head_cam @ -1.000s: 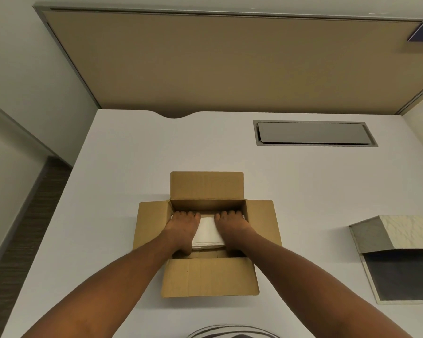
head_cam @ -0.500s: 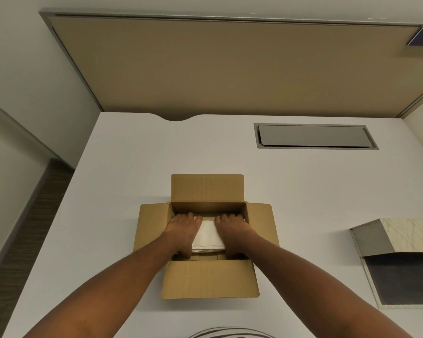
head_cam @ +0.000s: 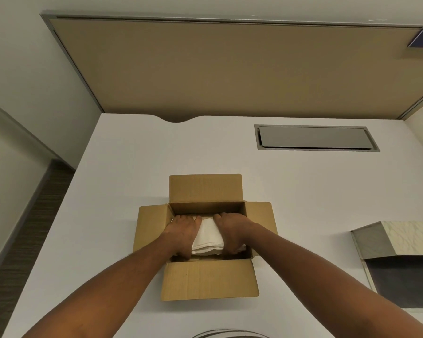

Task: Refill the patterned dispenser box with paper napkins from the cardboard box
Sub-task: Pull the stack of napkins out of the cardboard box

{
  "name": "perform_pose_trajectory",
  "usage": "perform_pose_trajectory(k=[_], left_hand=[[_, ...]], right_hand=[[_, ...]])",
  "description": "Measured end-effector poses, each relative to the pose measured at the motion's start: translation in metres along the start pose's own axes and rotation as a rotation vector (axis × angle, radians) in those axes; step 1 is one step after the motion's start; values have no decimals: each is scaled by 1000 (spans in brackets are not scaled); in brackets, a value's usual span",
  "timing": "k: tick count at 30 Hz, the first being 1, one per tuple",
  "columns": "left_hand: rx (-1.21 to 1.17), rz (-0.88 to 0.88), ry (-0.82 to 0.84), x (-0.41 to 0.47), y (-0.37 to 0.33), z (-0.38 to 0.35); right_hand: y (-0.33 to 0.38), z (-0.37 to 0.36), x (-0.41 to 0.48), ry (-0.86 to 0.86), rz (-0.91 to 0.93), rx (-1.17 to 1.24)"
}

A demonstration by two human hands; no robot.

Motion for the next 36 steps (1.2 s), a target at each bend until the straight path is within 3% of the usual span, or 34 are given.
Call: perform_pose_trajectory(k=[7, 16, 27, 36], left_hand=[[86, 5, -11, -3, -2, 2], [45, -64, 21, -3, 5, 11], [-24, -72, -85, 1, 6, 17], [16, -49, -137, -2, 4, 17]], right_hand=[[0, 12, 4, 195, -87, 98], [0, 23, 10, 265, -176, 237], [-14, 35, 14, 163, -146, 257], [-7, 36, 15, 316, -150, 235]])
Point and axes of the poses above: each hand's wrist, its own x-axis towards the middle knuckle, its own z-axis out of the back of the hand, y = z × x, the point moved 3 cm from there along x, towards the middle knuckle, and after that the axes turned 9 degrees about x, right-handed, at the moved point
